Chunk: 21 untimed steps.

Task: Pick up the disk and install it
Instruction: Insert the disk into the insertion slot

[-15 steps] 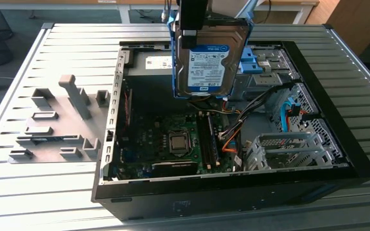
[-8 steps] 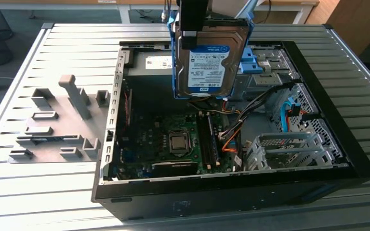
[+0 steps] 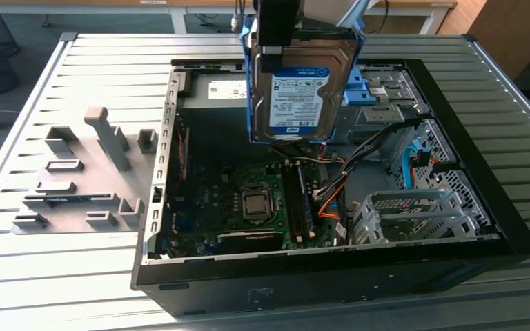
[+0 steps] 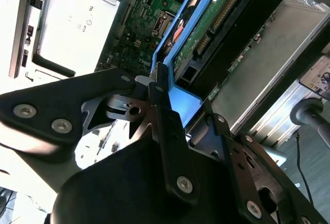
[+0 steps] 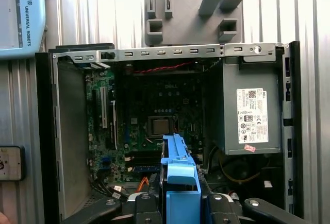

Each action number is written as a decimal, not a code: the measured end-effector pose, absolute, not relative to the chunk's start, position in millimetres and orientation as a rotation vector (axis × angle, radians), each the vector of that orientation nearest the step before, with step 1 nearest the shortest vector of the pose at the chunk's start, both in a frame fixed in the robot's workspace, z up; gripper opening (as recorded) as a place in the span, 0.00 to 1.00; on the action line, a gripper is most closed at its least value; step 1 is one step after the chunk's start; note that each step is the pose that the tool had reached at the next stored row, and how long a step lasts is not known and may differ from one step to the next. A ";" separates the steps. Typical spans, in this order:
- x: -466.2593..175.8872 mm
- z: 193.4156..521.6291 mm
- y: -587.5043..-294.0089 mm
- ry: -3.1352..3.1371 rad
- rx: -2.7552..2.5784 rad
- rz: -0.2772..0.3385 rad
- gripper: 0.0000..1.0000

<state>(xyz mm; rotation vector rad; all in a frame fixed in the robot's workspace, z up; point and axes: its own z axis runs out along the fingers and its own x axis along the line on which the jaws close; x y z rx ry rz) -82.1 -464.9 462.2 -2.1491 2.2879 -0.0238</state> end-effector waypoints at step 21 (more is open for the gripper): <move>-73.3 466.6 -484.8 2.291 -2.152 -0.021 0.36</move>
